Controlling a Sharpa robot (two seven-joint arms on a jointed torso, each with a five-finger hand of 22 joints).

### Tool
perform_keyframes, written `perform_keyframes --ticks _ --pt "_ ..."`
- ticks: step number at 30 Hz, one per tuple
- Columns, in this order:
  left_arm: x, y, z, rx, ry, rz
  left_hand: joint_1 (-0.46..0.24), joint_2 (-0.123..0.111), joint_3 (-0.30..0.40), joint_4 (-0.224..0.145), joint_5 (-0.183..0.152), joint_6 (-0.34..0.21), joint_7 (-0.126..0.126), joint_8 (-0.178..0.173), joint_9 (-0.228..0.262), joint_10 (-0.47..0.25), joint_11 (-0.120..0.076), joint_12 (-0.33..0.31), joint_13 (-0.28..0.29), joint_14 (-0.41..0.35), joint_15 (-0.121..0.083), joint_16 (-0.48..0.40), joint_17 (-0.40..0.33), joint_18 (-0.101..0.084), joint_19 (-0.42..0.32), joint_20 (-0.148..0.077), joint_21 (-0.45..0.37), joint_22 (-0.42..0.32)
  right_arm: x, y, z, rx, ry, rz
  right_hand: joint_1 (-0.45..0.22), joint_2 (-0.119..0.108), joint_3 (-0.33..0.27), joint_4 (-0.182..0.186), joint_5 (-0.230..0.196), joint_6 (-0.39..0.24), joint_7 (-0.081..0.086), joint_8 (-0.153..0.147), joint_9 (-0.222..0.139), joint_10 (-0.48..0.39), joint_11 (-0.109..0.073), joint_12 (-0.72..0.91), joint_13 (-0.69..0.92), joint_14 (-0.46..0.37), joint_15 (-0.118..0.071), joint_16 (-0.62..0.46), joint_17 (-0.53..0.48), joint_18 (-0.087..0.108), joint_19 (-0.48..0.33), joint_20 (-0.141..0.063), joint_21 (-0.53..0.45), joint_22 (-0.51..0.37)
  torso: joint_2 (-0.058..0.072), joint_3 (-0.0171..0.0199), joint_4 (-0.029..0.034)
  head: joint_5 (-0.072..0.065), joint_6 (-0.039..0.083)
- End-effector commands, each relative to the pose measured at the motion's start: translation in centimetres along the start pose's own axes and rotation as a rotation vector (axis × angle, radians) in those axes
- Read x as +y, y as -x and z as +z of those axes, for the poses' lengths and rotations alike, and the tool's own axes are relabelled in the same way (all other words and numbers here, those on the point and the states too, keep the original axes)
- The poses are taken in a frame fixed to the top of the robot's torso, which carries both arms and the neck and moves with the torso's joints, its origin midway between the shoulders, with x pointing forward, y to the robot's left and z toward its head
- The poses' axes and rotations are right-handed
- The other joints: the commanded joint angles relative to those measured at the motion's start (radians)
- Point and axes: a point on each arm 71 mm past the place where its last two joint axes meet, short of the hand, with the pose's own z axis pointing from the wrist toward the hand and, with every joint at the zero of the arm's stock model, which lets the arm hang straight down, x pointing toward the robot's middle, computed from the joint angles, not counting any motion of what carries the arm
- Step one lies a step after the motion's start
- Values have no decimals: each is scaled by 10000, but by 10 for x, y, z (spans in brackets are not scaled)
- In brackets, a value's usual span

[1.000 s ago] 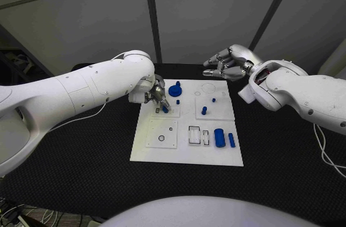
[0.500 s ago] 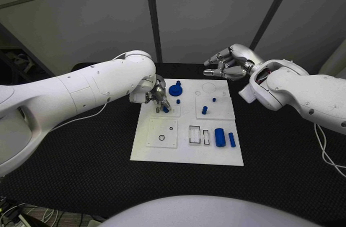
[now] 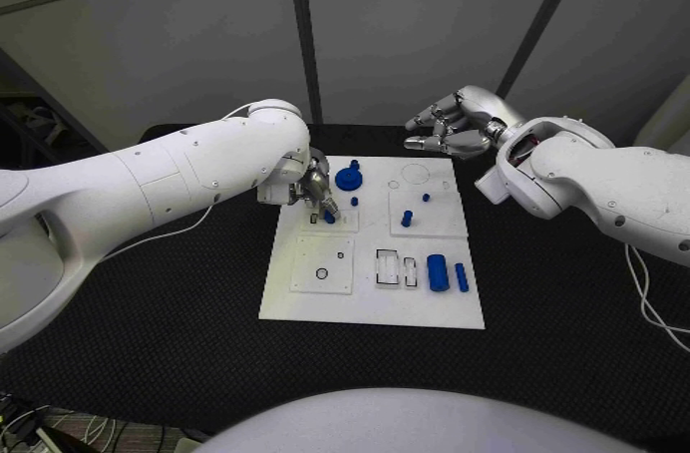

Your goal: Assemble the parts on the task board

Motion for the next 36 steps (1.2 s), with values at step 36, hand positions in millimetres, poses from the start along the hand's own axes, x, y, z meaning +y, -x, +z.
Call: perform_keyframes --ticks 36 --pt "10 1 2 -676 211 -555 -1953 -645 295 -394 -4067 300 -207 -165 -49 609 -117 -226 274 790 -140 -4 1505 178 79 -87 -99 42 1 2 -1 -60 113 -9 -99 -36 4 69 62 69 1 -65 -11 30 -29 8 -42 148 13 -70 -29 40 41 1 -55 360 -14 -7 18 -47 53"
